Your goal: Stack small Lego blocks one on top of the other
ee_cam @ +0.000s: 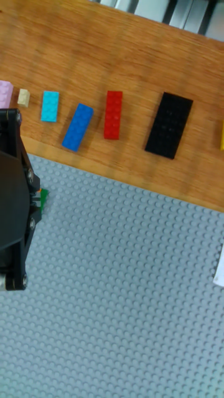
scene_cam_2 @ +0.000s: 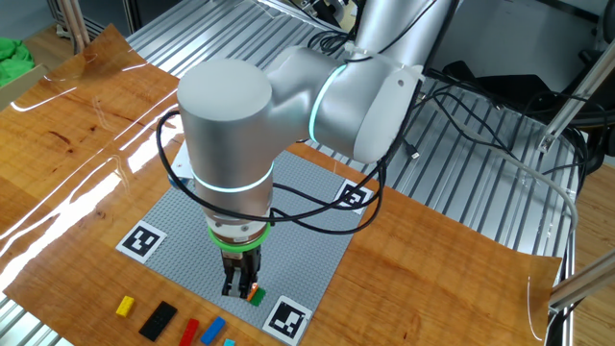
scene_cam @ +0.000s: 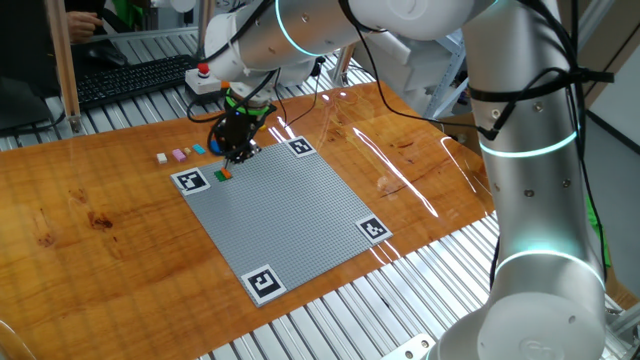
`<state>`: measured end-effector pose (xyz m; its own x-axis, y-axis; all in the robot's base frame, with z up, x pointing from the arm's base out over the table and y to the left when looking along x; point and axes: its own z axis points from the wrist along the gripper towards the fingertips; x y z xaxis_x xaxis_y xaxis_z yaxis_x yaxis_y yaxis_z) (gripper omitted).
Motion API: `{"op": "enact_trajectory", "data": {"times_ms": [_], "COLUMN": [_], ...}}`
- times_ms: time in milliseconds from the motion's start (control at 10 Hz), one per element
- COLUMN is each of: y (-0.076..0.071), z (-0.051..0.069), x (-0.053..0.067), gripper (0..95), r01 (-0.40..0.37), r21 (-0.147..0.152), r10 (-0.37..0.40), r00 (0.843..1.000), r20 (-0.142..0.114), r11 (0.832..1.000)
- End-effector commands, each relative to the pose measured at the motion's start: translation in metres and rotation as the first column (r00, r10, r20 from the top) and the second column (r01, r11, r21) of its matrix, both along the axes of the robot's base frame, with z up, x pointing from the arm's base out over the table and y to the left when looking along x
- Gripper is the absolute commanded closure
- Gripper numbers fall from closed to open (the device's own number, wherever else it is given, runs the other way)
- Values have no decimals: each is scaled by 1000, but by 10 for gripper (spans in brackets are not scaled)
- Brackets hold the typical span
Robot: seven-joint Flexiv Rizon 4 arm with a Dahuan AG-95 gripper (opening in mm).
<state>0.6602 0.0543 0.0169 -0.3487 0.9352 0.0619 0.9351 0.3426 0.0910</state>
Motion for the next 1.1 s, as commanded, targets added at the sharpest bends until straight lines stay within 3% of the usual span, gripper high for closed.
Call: {"op": "enact_trajectory", "data": {"times_ms": [100, 600, 900, 1100], "y": [4, 11, 11, 14], "z": [0, 2, -8, -3], "x": [-1, -2, -1, -3], "gripper": [950, 950, 950, 950], "r01": [6, 3, -17, -21], "r21": [5, 1, -14, -14], "r10": [-6, -3, 18, 22], "r00": [1000, 1000, 1000, 1000], "r20": [-1, 2, 23, 19], "r11": [1000, 1000, 1000, 1000]}}
